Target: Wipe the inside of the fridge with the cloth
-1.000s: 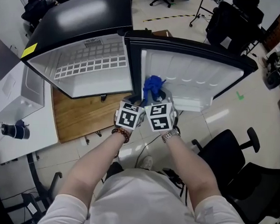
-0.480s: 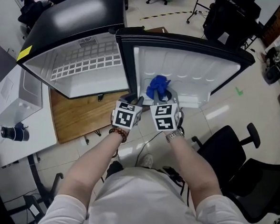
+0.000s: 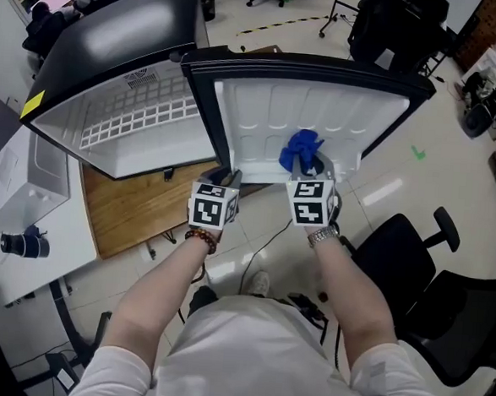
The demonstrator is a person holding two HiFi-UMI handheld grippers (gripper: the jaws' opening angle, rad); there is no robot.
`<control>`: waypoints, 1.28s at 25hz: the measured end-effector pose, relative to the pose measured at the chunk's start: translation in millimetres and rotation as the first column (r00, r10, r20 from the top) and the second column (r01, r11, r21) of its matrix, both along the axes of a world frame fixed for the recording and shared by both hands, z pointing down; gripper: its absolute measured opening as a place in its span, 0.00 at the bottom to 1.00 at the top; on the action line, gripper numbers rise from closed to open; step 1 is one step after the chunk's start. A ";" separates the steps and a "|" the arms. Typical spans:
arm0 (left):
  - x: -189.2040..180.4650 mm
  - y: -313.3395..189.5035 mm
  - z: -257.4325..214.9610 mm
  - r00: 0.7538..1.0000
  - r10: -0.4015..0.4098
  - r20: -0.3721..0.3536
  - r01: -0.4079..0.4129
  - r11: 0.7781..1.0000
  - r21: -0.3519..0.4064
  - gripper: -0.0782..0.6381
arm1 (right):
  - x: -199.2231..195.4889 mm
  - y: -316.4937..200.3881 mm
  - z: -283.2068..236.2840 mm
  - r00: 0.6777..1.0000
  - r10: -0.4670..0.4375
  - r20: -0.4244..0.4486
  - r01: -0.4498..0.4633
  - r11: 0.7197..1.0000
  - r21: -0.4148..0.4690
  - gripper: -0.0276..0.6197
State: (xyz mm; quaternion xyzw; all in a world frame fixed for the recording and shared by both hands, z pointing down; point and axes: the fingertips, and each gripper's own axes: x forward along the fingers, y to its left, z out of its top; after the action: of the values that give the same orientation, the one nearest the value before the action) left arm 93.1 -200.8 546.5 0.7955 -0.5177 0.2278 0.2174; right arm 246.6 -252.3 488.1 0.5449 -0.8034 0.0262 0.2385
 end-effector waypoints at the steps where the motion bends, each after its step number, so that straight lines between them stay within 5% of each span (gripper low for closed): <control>1: 0.2 0.9 -0.6 1.000 -0.005 -0.004 0.005 1.000 0.003 0.24 | 7.5 -1.5 -0.4 1.000 0.013 0.000 -0.013 1.000 0.000 0.14; 20: 26.7 28.0 1.3 0.979 -0.065 -0.193 0.055 0.997 -0.053 0.25 | 108.4 -11.3 0.1 0.984 0.178 -0.029 -0.178 0.984 -0.001 0.14; 32: 55.1 16.7 4.5 0.883 -0.119 -0.454 0.054 0.987 -0.153 0.32 | 127.4 -5.9 -3.5 0.981 0.194 -0.021 -0.194 0.981 -0.001 0.14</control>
State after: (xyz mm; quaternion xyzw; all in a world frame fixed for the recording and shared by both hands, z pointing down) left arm 148.2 -184.1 551.0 0.7862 -0.4693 0.0568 0.3980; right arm 374.0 -258.2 484.6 0.6205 -0.7440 0.0449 0.2438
